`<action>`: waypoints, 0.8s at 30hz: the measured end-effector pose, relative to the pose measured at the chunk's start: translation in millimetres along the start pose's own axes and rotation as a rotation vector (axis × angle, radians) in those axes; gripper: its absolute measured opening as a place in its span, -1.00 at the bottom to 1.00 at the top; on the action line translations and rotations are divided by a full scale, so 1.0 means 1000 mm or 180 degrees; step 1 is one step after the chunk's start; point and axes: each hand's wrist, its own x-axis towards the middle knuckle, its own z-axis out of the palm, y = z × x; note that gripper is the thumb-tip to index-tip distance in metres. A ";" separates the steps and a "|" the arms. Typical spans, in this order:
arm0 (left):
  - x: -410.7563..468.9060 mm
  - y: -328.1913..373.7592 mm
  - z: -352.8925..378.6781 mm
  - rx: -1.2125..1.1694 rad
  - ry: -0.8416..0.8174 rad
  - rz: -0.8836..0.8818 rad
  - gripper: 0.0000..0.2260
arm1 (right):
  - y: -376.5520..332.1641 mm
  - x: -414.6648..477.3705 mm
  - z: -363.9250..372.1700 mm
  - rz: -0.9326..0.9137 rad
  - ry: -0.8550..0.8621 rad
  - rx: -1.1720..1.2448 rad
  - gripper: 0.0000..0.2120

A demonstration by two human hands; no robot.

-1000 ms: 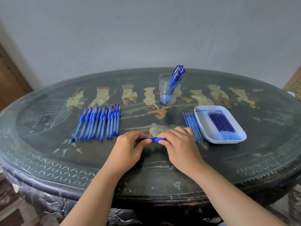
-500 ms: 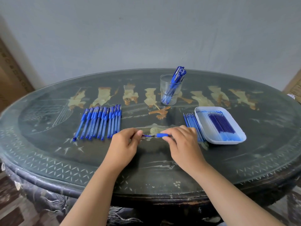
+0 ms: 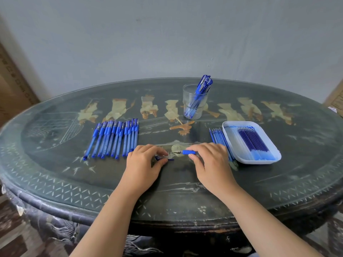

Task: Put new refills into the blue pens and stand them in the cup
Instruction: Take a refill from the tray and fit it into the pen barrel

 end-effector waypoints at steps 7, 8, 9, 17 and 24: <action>0.002 0.004 -0.002 -0.0244 -0.0132 0.0402 -0.73 | 0.000 0.001 0.001 -0.0106 -0.0112 0.0134 -0.88; 0.002 0.005 -0.001 -0.0256 -0.0098 0.0458 -0.77 | -0.001 0.001 0.000 -0.0148 -0.0141 0.0161 -0.86; 0.002 0.006 -0.001 -0.0249 -0.0055 0.0471 -0.81 | -0.002 0.001 0.000 -0.0200 -0.0177 0.0185 -0.84; 0.002 0.011 -0.004 -0.0137 -0.0138 0.0300 -0.60 | -0.007 0.001 -0.002 -0.0352 -0.0107 0.0168 -0.83; 0.002 0.009 -0.001 -0.0338 -0.0140 0.0332 -0.68 | -0.008 0.001 -0.004 -0.0375 -0.0132 0.0157 -0.82</action>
